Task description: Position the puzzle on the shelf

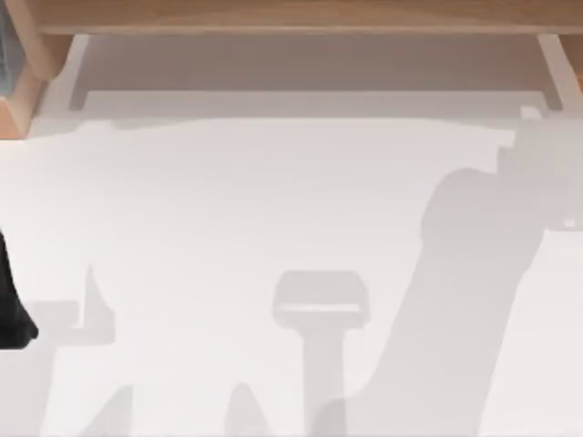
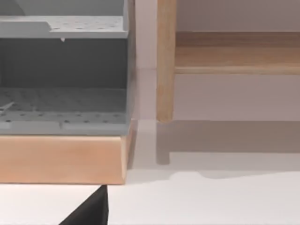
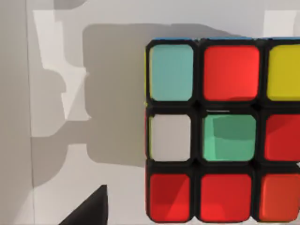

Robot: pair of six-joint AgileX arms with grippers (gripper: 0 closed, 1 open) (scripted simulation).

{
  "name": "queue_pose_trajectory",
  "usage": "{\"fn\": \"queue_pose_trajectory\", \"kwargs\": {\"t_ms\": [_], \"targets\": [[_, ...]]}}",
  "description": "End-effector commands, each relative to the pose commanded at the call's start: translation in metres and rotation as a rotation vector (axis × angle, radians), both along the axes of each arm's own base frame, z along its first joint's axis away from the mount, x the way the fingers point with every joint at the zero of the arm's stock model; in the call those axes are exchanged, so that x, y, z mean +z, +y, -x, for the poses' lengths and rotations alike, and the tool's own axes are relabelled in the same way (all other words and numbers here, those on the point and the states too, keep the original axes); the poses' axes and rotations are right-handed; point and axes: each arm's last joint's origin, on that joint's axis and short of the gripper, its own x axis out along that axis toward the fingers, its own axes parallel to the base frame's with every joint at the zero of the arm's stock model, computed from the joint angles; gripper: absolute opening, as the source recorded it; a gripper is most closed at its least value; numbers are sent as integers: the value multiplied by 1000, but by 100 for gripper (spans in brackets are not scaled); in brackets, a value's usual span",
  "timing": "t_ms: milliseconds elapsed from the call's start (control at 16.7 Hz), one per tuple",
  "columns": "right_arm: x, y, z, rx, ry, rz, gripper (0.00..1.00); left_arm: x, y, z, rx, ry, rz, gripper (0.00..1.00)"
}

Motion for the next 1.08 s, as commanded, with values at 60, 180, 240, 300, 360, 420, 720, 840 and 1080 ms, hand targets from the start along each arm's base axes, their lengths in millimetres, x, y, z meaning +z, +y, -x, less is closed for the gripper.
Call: {"fn": "queue_pose_trajectory", "kwargs": {"t_ms": [60,180,240,300,360,420,720,840,1080], "targets": [[-7,0,-3,-1,-1,0,100,0,0,0,0,0,0,100],[-27,-1,-10,0,-7,3,100,0,0,0,0,0,0,100],[-37,0,-14,0,-7,3,100,0,0,0,0,0,0,100],[-45,1,-16,0,-5,2,100,0,0,0,0,0,0,100],[-50,1,-18,0,-4,1,100,0,0,0,0,0,0,100],[-51,2,-18,0,-3,1,100,0,0,0,0,0,0,100],[-51,2,-18,0,-3,1,77,0,0,0,0,0,0,100],[-51,2,-18,0,-3,1,62,0,0,0,0,0,0,100],[-51,2,-18,0,-3,1,32,0,0,0,0,0,0,100]]}}
